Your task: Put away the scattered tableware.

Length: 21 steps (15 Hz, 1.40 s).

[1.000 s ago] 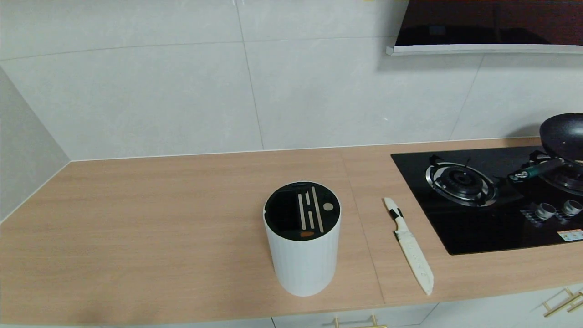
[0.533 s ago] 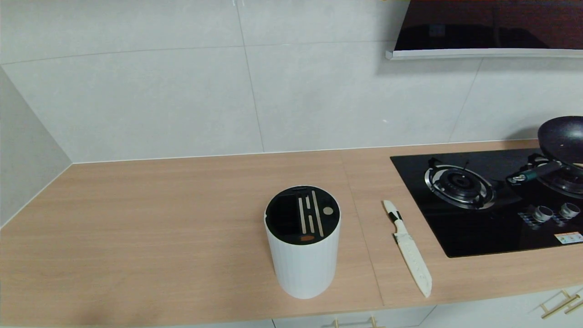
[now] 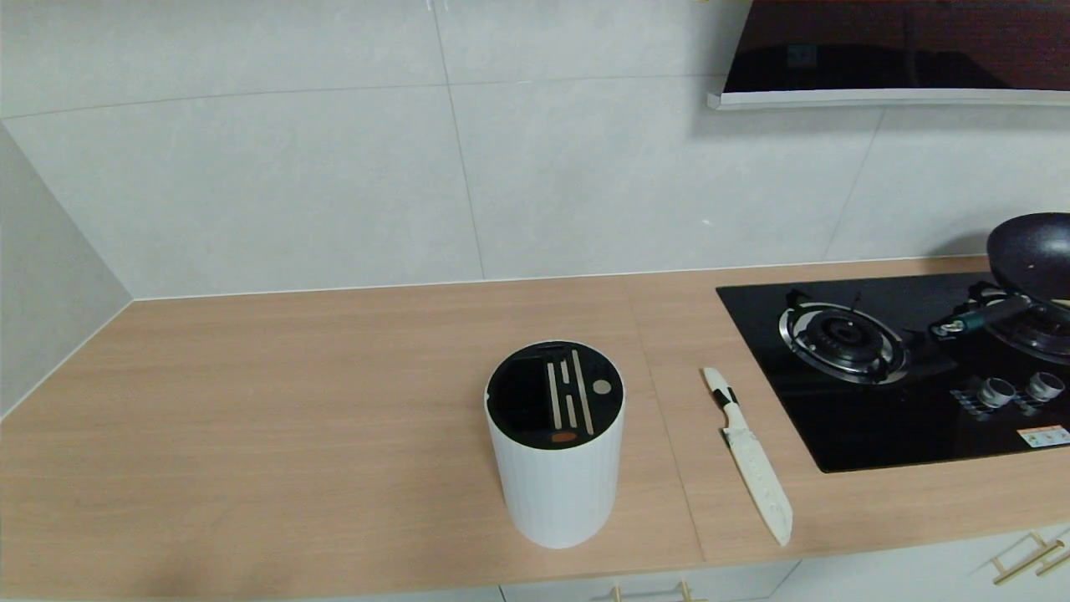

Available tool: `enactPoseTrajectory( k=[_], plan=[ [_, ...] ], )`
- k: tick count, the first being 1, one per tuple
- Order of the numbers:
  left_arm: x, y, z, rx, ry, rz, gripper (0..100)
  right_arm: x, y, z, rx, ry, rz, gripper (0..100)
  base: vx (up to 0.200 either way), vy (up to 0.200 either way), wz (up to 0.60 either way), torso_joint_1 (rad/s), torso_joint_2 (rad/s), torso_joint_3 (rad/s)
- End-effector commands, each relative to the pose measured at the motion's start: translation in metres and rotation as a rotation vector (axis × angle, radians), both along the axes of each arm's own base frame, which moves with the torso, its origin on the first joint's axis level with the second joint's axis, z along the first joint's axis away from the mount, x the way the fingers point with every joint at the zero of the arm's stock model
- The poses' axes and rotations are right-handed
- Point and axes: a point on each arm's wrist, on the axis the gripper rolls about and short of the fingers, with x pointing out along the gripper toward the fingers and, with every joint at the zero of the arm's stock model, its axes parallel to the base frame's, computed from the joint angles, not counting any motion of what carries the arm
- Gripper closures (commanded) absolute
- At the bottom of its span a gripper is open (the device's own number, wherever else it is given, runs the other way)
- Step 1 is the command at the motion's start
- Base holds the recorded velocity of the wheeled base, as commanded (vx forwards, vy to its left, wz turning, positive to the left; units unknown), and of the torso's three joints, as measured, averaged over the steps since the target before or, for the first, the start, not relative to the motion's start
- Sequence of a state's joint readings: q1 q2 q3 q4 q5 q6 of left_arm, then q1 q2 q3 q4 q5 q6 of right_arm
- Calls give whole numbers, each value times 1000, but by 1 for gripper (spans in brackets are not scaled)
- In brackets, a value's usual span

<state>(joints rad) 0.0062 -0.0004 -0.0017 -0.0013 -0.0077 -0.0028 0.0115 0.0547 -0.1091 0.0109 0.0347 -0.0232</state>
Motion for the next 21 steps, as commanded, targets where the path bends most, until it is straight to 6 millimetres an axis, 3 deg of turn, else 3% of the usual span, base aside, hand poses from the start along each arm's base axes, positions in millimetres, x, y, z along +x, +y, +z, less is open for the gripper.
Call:
enactPoseTrajectory(
  k=[1, 3, 5, 6, 7, 9, 10, 12, 16, 21],
  plan=[
    [0, 0, 0, 0, 0, 0, 0, 19, 2, 48, -3, 96, 116, 0, 0, 0, 0, 0, 0, 0],
    [0, 0, 0, 0, 0, 0, 0, 63, 6, 77, 1, 267, 193, 0, 0, 0, 0, 0, 0, 0],
    [0, 0, 0, 0, 0, 0, 0, 111, 11, 87, 2, 416, 232, 0, 0, 0, 0, 0, 0, 0],
    [0, 0, 0, 0, 0, 0, 0, 122, 14, 88, -3, 439, 256, 0, 0, 0, 0, 0, 0, 0],
    [0, 0, 0, 0, 0, 0, 0, 151, 25, 82, -16, 517, 305, 0, 0, 0, 0, 0, 0, 0],
    [0, 0, 0, 1, 0, -2, 0, 181, 37, 72, -35, 617, 334, 0, 0, 0, 0, 0, 0, 0],
    [0, 0, 0, 1, 0, -2, 0, 211, 46, 61, -45, 697, 339, 0, 0, 0, 0, 0, 0, 0],
    [0, 0, 0, 1, 0, -2, 0, 245, 56, 52, -51, 718, 338, 0, 0, 0, 0, 0, 0, 0],
    [0, 0, 0, 0, 0, 0, 0, 295, 72, 28, -90, 738, 282, 0, 0, 0, 0, 0, 0, 0],
    [0, 0, 0, 1, 0, -2, 0, 322, 88, -13, -141, 760, 258, 0, 0, 0, 0, 0, 0, 0]
  ],
)
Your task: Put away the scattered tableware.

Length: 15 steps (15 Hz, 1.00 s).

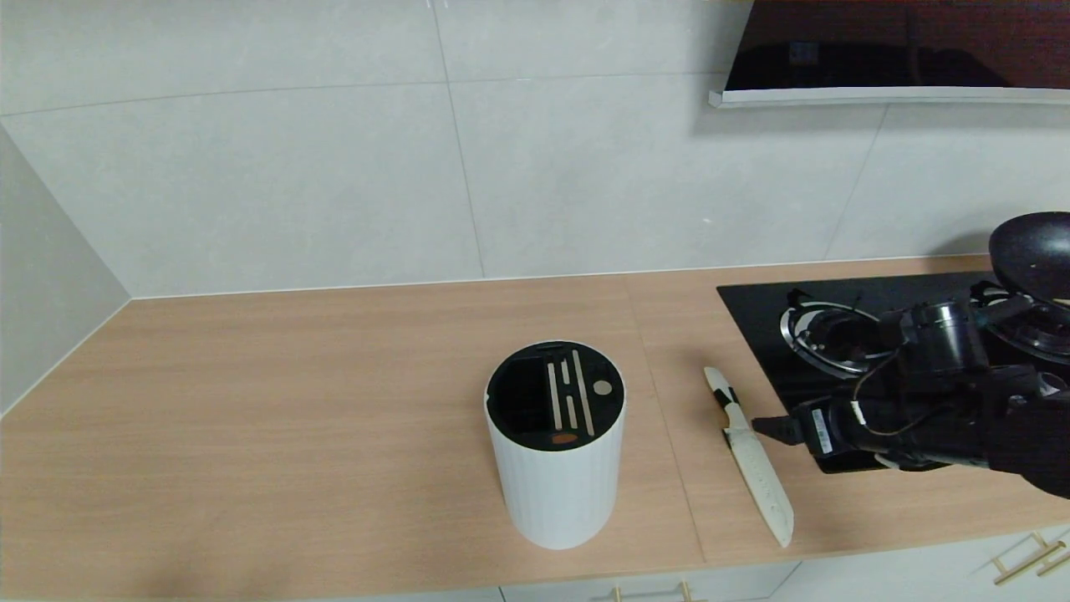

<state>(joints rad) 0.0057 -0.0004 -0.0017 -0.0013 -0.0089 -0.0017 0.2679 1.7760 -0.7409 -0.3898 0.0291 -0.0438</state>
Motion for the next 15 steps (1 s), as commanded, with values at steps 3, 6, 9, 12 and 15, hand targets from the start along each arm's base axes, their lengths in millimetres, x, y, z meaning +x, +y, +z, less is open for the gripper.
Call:
enactPoseTrajectory(
  k=[3, 6, 9, 12, 15],
  plan=[
    [0, 0, 0, 0, 0, 0, 0, 20, 19, -49, -66, 75, 1, 0, 0, 0, 0, 0, 0, 0],
    [0, 0, 0, 0, 0, 2, 0, 26, 22, -63, -120, 93, -21, 0, 0, 0, 0, 0, 0, 0],
    [0, 0, 0, 0, 0, 0, 0, 27, 25, -65, -121, 92, -15, 0, 0, 0, 0, 0, 0, 0],
    [0, 0, 0, 0, 0, 0, 0, 38, 40, -76, -123, 93, -73, 0, 0, 0, 0, 0, 0, 0],
    [0, 0, 0, 0, 0, 0, 0, 44, 42, -84, -124, 103, -133, 0, 0, 0, 0, 0, 0, 0]
  ],
)
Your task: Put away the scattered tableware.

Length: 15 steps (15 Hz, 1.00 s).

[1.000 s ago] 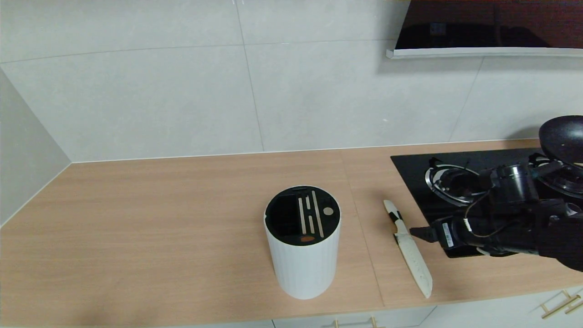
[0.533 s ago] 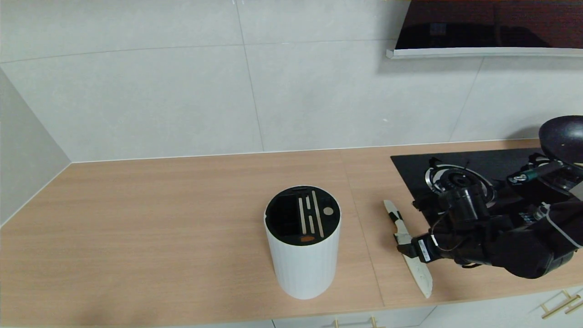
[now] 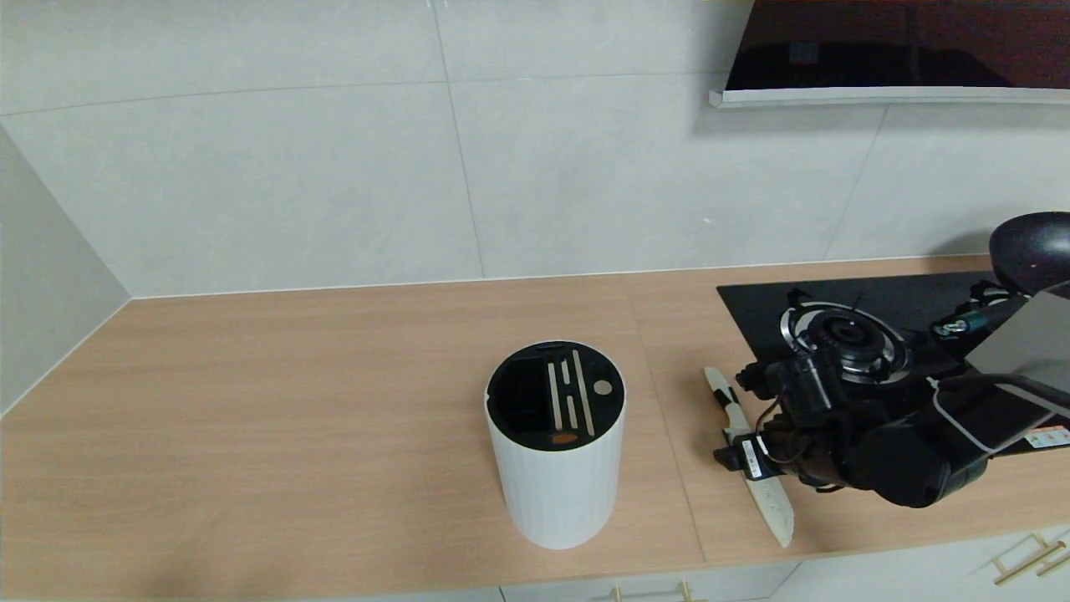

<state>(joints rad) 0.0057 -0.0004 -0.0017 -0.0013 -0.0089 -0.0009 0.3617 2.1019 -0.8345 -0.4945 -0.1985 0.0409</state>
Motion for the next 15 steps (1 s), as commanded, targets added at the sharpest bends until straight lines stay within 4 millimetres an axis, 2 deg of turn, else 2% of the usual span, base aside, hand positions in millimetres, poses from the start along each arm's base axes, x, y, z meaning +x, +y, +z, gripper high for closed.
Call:
enactPoseTrajectory(
  k=[1, 6, 15],
  plan=[
    [0, 0, 0, -1, 0, 0, 0, 3, 2, -6, -3, 10, 0, 0, 0, 0, 0, 0, 0, 0],
    [0, 0, 0, -1, 0, 0, 0, 11, 2, -2, 38, -14, -42, 0, 0, 0, 0, 0, 0, 0],
    [0, 0, 0, -1, 0, 0, 0, 20, -1, -10, 42, -4, -70, 0, 0, 0, 0, 0, 0, 0]
  ],
)
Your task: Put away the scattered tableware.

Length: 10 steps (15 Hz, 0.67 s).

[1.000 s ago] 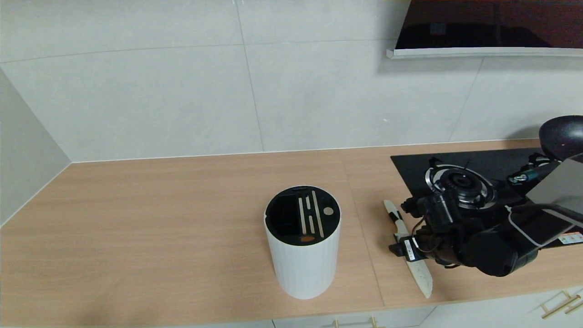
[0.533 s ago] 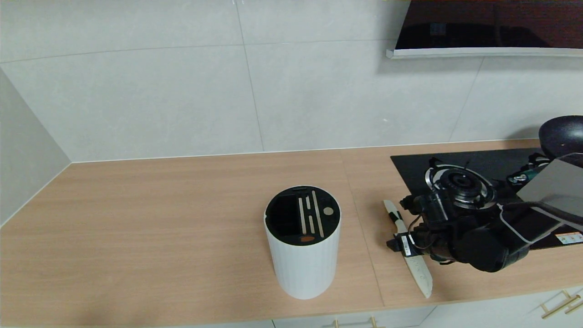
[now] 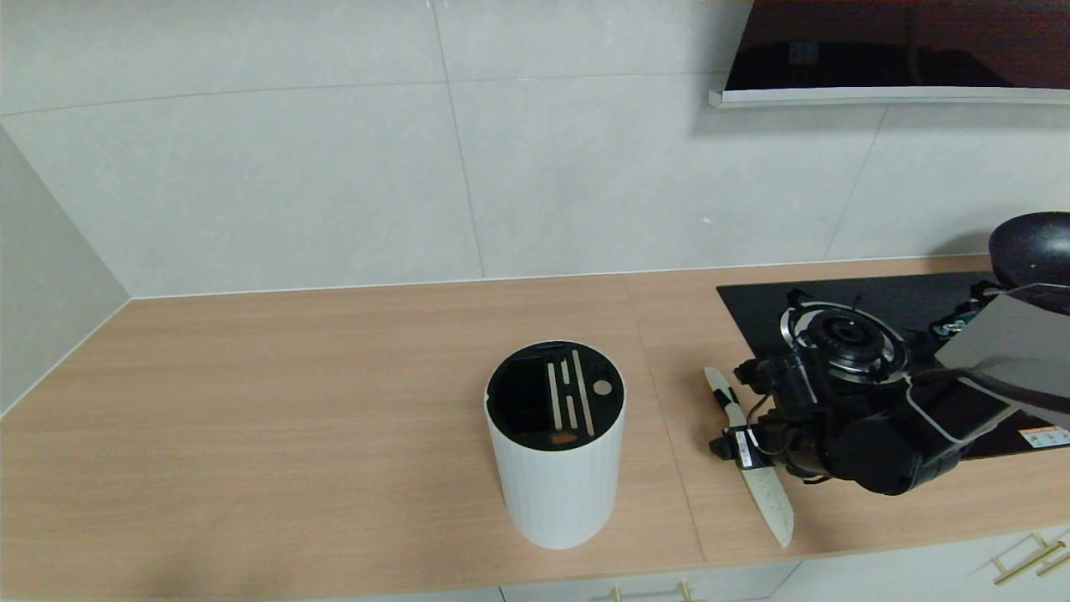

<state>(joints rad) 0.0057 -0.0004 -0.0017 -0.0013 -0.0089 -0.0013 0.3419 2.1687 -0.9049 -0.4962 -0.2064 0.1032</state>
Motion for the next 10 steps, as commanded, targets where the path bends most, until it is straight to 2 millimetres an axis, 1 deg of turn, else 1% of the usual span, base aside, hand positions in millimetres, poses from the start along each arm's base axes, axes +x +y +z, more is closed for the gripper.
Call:
enactPoseTrajectory(
  k=[1, 6, 7, 10],
  plan=[
    [0, 0, 0, 0, 0, 0, 0, 1, 0, -3, -2, 4, -2, 0, 0, 0, 0, 0, 0, 0],
    [0, 0, 0, 0, 0, 0, 0, 2, 0, -6, -4, 14, 1, 0, 0, 0, 0, 0, 0, 0],
    [0, 0, 0, 0, 0, 0, 0, 2, 0, -7, -5, 17, 1, 100, 0, 0, 0, 0, 0, 0],
    [0, 0, 0, 0, 0, 0, 0, 1, 0, -7, -5, 19, 1, 100, 0, 0, 0, 0, 0, 0]
  ],
)
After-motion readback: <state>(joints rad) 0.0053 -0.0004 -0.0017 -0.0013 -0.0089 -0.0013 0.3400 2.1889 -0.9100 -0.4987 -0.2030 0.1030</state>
